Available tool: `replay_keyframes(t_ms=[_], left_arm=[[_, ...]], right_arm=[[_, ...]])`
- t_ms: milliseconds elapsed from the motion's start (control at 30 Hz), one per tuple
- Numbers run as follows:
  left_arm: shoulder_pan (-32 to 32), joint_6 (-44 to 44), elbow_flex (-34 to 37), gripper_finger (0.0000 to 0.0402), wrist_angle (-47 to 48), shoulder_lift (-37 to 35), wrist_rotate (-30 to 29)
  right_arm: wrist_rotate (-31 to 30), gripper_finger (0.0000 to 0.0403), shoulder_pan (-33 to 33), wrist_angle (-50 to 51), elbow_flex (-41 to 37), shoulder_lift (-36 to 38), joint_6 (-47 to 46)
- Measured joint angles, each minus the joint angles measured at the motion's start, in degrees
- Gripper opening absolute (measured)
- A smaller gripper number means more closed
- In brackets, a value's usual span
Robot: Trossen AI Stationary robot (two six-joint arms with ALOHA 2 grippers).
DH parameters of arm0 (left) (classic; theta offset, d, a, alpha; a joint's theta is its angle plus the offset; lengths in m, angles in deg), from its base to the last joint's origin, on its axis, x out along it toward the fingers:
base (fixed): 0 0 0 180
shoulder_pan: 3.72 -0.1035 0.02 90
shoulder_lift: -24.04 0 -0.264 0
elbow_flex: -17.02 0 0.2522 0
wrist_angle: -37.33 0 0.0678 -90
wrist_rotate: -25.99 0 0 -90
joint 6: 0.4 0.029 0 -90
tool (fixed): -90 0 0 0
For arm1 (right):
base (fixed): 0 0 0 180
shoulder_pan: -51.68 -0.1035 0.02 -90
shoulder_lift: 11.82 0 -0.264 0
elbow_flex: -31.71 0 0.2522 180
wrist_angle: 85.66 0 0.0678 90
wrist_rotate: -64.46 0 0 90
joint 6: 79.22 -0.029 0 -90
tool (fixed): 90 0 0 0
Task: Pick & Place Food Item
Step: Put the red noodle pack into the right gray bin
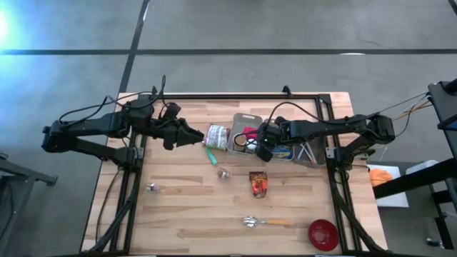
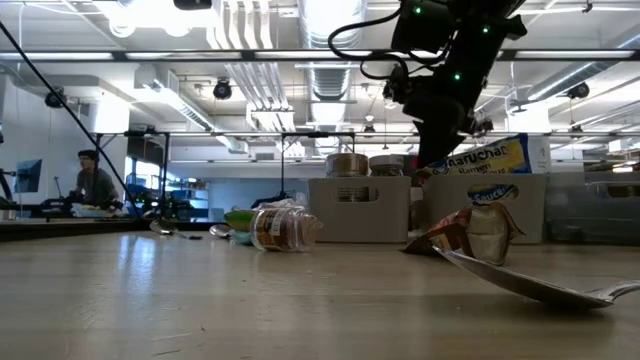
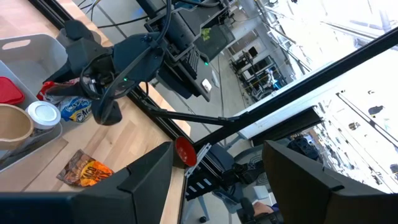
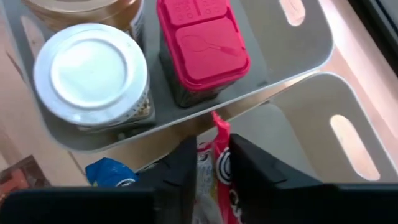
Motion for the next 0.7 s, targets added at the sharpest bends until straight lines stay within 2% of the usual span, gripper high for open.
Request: replay_keyframes(t_ms=[167,300,700], left_arm=[[0.0,0.0,0.0,0.0251,0.0,0.0,0.0],[0.0,0.0,0.0,0.0251,0.1,0.0,0.0],[0.0,0.0,0.0,0.0251,0.7,0.0,0.0]], right_arm=[[1.3,0.0149,0.0,-0.1,0.1,0.0,-0.2],[1.6,0.0180,0.0,-0.1,0.3,0.0,-0.4],[8.1,0.0187,1.0,4.1,5.3,0.0,-3.4]])
